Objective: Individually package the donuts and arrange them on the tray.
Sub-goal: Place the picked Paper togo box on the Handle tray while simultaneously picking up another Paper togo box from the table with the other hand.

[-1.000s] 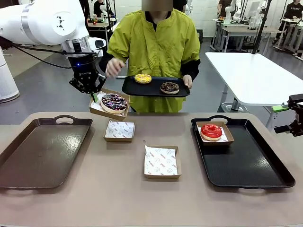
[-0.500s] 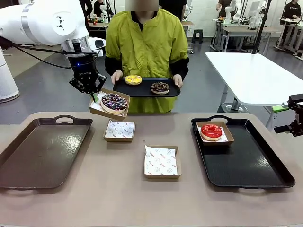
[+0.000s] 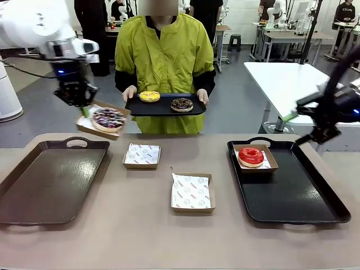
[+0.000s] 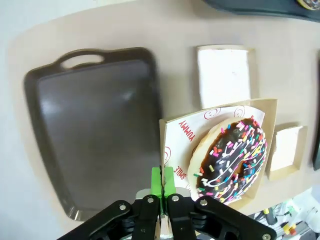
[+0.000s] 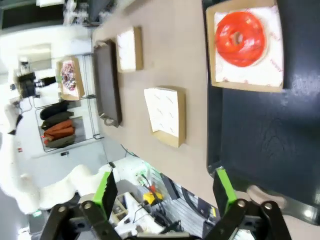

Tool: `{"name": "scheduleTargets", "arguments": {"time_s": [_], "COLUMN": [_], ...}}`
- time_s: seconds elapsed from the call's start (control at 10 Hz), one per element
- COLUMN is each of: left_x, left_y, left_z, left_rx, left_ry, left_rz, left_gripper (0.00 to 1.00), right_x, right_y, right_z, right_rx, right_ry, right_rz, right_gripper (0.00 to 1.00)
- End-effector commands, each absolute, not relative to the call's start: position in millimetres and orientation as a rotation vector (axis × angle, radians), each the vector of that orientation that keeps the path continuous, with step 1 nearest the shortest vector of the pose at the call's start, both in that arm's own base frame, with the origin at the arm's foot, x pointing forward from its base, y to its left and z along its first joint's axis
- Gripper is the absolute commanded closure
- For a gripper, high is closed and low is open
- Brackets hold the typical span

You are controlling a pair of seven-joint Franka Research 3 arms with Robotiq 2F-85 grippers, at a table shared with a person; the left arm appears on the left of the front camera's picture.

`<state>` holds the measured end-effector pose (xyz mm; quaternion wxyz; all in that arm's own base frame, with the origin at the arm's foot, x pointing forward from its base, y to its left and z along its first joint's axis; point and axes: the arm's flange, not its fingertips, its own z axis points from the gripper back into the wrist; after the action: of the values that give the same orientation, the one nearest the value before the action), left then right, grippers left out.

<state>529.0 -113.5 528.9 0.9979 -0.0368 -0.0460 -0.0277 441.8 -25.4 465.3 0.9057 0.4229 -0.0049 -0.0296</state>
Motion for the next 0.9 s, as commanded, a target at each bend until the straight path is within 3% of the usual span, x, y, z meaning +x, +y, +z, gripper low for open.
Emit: {"name": "scheduleTargets", "arguments": {"time_s": [0.0,0.4,0.8], "left_x": [521,537,539], "left_y": [-63,-4,-4], "left_z": [519,477,468], "left_rx": [-0.065,-0.054,-0.043], "left_ry": [-0.084,-0.07,-0.028], "left_rz": [-0.036,0.024,0.015], "left_gripper": [0.99,0.99,0.99], "right_x": [467,498,494], "right_y": [19,119,161], "right_z": [478,438,411], "right_rx": [0.715,0.456,0.387], "right_ry": [0.046,0.065,0.071], "right_rz": [-0.075,-0.107,-0.078], "right_gripper": [0.0,0.0,0.0]}}
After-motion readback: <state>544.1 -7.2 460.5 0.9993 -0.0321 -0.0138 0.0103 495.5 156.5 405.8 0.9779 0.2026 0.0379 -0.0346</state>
